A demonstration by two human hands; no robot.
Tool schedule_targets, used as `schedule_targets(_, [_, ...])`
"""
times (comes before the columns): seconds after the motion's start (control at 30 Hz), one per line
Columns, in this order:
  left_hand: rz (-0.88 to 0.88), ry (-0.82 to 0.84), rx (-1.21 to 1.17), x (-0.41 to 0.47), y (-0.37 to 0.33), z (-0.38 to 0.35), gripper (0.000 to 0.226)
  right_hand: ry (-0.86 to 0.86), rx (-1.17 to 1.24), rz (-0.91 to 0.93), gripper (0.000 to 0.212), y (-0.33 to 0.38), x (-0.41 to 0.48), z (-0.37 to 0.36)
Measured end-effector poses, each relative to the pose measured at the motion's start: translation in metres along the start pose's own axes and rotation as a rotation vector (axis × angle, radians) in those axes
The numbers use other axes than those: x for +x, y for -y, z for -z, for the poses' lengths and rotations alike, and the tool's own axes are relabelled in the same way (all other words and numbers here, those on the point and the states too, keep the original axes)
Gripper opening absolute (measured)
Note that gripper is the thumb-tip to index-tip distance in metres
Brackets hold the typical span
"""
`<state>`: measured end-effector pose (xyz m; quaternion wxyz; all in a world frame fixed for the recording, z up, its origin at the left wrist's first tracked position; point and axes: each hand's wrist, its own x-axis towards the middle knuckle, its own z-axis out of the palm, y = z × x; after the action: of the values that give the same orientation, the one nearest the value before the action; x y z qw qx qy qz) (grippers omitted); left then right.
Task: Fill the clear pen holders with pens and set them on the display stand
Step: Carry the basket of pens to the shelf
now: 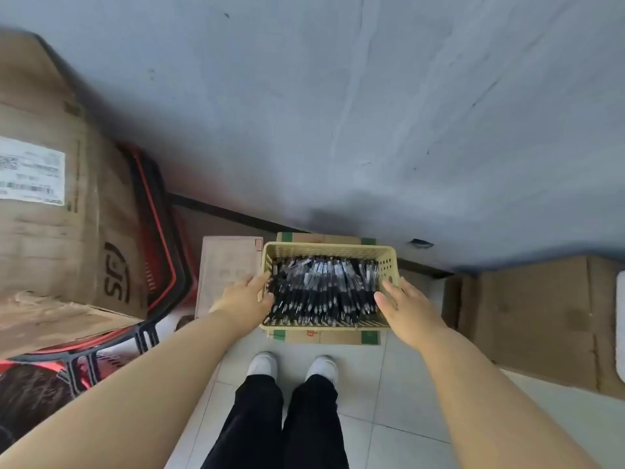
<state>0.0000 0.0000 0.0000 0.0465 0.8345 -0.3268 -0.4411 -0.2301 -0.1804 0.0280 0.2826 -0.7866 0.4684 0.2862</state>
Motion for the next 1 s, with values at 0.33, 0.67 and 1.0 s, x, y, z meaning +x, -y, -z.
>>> schedule_targets(0.33, [0.172,0.027,-0.114,0.054,-0.005,-0.029,0.056,0.032,0.179,-0.068,0.050,-0.021,0.080,-0.015])
schedule_targets(0.67, [0.231,-0.068,-0.387,0.047,-0.024,-0.020,0.062,0.094,0.597,-0.110,0.050,-0.019,0.064,-0.010])
schedule_targets(1.0, [-0.077,-0.016,-0.186,-0.020,-0.096,0.047,0.058,-0.126,0.727,-0.172,0.055,-0.029,-0.084,0.052])
